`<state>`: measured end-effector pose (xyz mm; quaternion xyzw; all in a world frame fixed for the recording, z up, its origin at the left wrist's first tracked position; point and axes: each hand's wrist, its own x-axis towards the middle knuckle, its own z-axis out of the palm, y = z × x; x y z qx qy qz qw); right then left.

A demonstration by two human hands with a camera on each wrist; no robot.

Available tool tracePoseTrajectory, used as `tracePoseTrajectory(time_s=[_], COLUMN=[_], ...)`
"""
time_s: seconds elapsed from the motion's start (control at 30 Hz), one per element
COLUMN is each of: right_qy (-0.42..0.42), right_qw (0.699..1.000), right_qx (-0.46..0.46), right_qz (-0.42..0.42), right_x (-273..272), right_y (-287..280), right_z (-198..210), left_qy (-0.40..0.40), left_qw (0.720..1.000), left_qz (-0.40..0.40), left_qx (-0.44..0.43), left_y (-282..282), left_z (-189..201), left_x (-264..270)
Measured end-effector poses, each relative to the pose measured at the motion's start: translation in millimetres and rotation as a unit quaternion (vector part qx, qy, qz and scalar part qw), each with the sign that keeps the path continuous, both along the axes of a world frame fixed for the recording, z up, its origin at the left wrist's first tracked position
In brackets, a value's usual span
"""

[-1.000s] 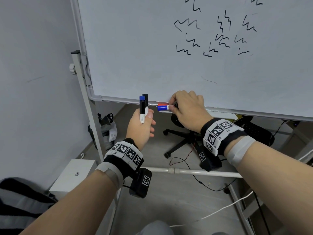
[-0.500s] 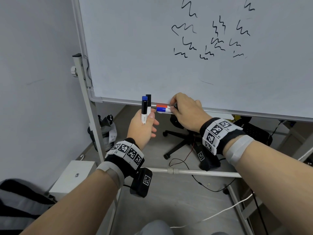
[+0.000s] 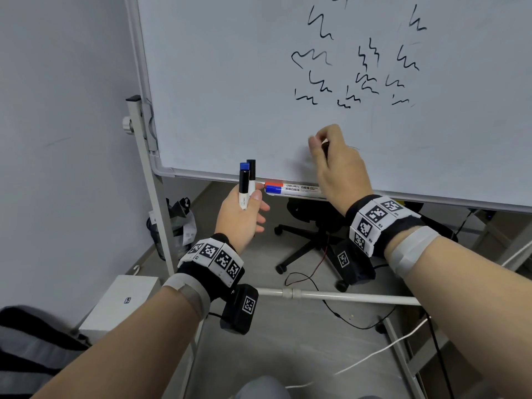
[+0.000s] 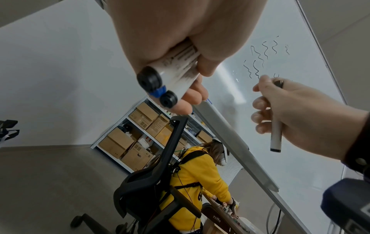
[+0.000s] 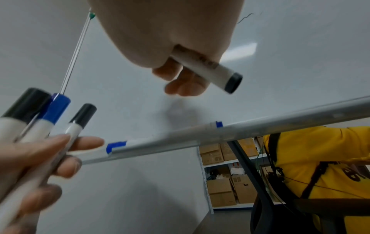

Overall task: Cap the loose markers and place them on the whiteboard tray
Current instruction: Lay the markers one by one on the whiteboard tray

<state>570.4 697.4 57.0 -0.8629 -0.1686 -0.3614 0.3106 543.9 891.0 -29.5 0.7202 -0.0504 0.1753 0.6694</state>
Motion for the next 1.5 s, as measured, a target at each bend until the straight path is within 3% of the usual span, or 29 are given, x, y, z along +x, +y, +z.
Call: tracePoseTrajectory(time_s=[0.2, 0.4, 0.53, 0.67, 0.77, 0.93, 1.17, 1.5], right_qy=[0.125, 0.084, -0.009, 0.014, 0.06, 0.03, 0.071, 0.076], right_qw=[0.989, 0.995, 0.994, 0.989, 0.993, 0.992, 0.993, 0.992], right_qx=[0.052, -0.006, -0.037, -0.144, -0.087, -0.062, -0.063, -0.066], right_qz=[0.051, 0.056, 0.102, 0.004, 0.053, 0.108, 0.063, 0.07], right_x=[7, 17, 15, 8, 12, 22, 27, 33], right_y=[1, -4, -7, -1, 4, 2, 0, 3], right_z=[-8, -17, -17, -5, -9, -23, -27, -38], left_qy=[0.005, 0.006, 0.008, 0.01, 0.009, 0.009, 0.012, 0.017], left_qw=[1.0, 1.0, 1.0, 1.0, 1.0, 1.0, 1.0, 1.0], left_qz=[0.004, 0.007, 0.007, 0.011, 0.013, 0.014, 0.015, 0.025], left_qx=[-0.007, -0.006, -0.009, -0.007, -0.003, -0.004, -0.005, -0.007], left_y=[-1, 0, 0, 2, 4, 5, 4, 4], left_z=[-2, -3, -3, -5, -7, -8, -10, -11], left_x=[0, 3, 4, 5, 7, 7, 7, 6])
